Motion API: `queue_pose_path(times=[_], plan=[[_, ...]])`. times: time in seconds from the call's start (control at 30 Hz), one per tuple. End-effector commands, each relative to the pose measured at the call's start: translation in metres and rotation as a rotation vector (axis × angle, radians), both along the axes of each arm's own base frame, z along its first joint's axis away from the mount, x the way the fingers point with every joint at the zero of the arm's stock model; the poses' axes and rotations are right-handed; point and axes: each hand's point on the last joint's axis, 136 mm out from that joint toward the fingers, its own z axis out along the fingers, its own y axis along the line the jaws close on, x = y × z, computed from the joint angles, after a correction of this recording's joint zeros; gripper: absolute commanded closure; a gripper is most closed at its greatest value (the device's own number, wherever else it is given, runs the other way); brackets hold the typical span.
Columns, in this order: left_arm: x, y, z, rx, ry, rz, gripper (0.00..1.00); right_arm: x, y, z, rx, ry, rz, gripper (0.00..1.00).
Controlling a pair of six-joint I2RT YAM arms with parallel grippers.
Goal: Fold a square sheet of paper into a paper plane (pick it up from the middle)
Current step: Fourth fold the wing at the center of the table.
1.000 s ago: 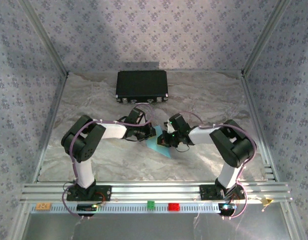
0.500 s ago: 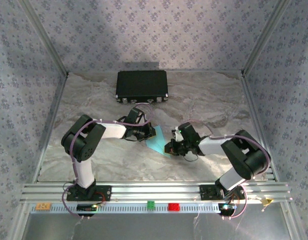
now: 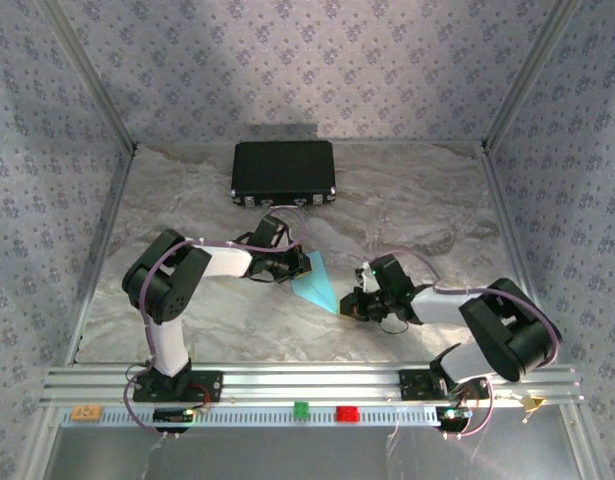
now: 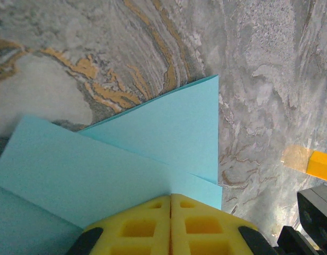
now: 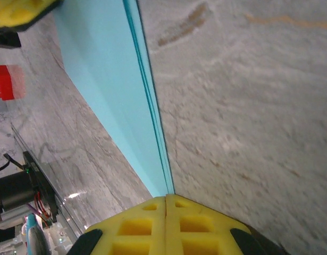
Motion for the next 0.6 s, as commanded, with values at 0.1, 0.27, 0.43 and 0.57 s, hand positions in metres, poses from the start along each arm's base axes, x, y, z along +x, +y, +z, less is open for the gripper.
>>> queue_pose_path(times=[0.1,0.27,0.43,0.57], plan=[[-0.013,0.028,-0.039,0.128,0.083,0.04,0.92,-0.018,-0.02,-0.006,-0.101,0.049,0.007,0.95],[-0.013,0.027,-0.037,0.125,0.082,0.036,0.92,0.0,-0.004,0.021,-0.053,-0.019,0.023,0.95],[-0.014,0.028,-0.038,0.129,0.081,0.037,0.92,0.015,0.015,0.033,-0.02,-0.045,0.054,0.95],[-0.014,0.027,-0.038,0.128,0.081,0.035,0.92,0.016,0.018,0.022,-0.039,-0.017,0.057,0.92]])
